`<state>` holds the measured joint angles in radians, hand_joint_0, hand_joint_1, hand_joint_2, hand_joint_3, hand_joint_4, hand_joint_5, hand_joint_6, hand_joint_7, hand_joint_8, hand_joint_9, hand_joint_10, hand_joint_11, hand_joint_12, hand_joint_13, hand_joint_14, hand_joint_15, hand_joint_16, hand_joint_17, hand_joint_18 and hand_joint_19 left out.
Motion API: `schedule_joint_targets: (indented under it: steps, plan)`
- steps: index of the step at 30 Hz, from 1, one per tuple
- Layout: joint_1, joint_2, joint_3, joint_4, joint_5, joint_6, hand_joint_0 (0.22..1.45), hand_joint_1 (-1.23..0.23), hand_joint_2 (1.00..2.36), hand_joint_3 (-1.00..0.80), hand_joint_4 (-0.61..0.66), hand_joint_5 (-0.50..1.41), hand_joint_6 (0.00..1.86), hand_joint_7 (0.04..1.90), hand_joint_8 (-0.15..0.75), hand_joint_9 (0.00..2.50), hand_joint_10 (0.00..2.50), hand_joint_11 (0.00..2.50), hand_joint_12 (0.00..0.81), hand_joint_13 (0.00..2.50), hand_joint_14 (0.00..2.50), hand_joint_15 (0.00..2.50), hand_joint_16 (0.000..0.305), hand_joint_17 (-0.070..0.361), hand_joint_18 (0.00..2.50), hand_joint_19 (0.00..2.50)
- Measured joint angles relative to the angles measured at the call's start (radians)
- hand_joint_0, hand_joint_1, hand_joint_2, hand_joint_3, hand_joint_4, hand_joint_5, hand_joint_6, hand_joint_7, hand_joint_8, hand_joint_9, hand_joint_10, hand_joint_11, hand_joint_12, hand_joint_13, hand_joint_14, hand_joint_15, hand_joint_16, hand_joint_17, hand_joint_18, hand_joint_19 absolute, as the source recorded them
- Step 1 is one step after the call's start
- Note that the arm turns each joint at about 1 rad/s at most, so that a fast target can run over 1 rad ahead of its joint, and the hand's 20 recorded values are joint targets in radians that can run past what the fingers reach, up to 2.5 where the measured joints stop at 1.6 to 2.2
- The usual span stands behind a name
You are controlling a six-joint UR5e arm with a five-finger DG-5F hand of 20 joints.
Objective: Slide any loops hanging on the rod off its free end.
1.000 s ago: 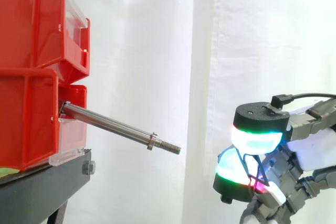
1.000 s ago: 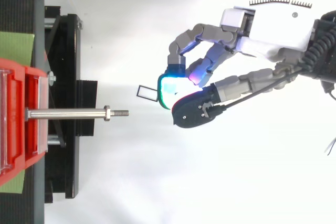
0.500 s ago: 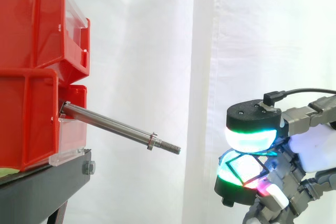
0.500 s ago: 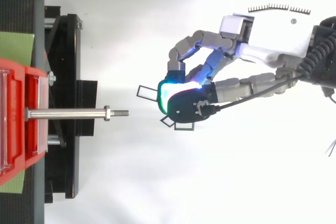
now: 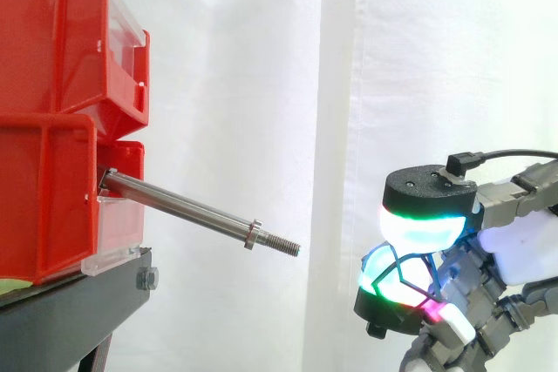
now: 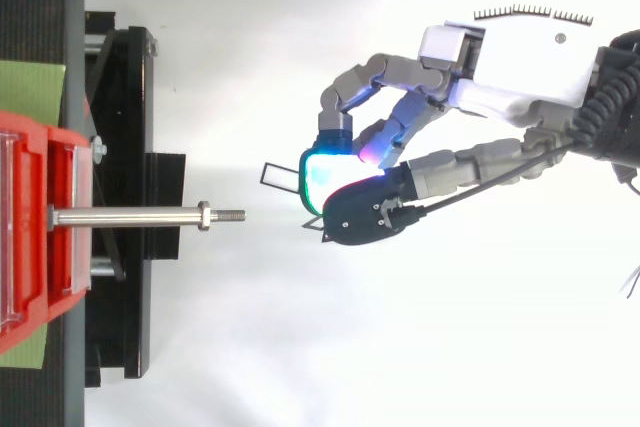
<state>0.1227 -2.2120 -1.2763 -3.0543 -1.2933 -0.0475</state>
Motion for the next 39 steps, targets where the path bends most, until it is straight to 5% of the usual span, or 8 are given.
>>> schedule_joint_targets:
  steps: [9, 15, 21, 25, 33, 39]
  plan:
    - [0.0, 0.0, 0.0, -0.002, 0.0, 0.0, 0.56, -0.65, 1.02, -0.23, 0.05, -0.12, 0.85, 1.2, 0.22, 1.1, 0.01, 0.56, 0.363, 0.82, 0.01, 0.39, 0.057, 0.128, 0.7, 0.48]
    - [0.0, 0.0, 0.0, -0.003, 0.0, 0.0, 0.57, -0.71, 1.01, -0.09, 0.17, -0.15, 0.88, 1.12, 0.339, 1.08, 0.01, 0.62, 0.422, 0.85, 0.01, 0.37, 0.068, 0.153, 0.79, 0.43]
    - [0.0, 0.0, 0.0, -0.003, 0.0, 0.0, 0.58, -0.67, 1.01, -0.36, 0.18, -0.16, 0.87, 1.14, 0.309, 1.05, 0.02, 0.65, 0.375, 0.81, 0.01, 0.39, 0.058, 0.13, 0.7, 0.47]
    - [0.0, 0.0, 0.0, -0.003, 0.0, 0.0, 0.59, -0.58, 1.01, -0.37, 0.18, -0.14, 0.87, 1.17, 0.315, 1.07, 0.01, 0.65, 0.373, 0.82, 0.01, 0.39, 0.057, 0.129, 0.71, 0.47]
    - [0.0, 0.0, 0.0, -0.003, 0.0, 0.0, 0.58, -0.72, 1.01, 0.0, 0.14, -0.13, 0.89, 1.23, 0.366, 1.09, 0.01, 0.64, 0.425, 0.87, 0.01, 0.36, 0.068, 0.153, 0.82, 0.41]
    - [0.0, 0.0, 0.0, -0.003, 0.0, 0.0, 0.6, -0.75, 1.01, 0.02, 0.08, -0.13, 0.9, 1.21, 0.365, 1.09, 0.01, 0.64, 0.425, 0.87, 0.01, 0.36, 0.069, 0.154, 0.83, 0.4]
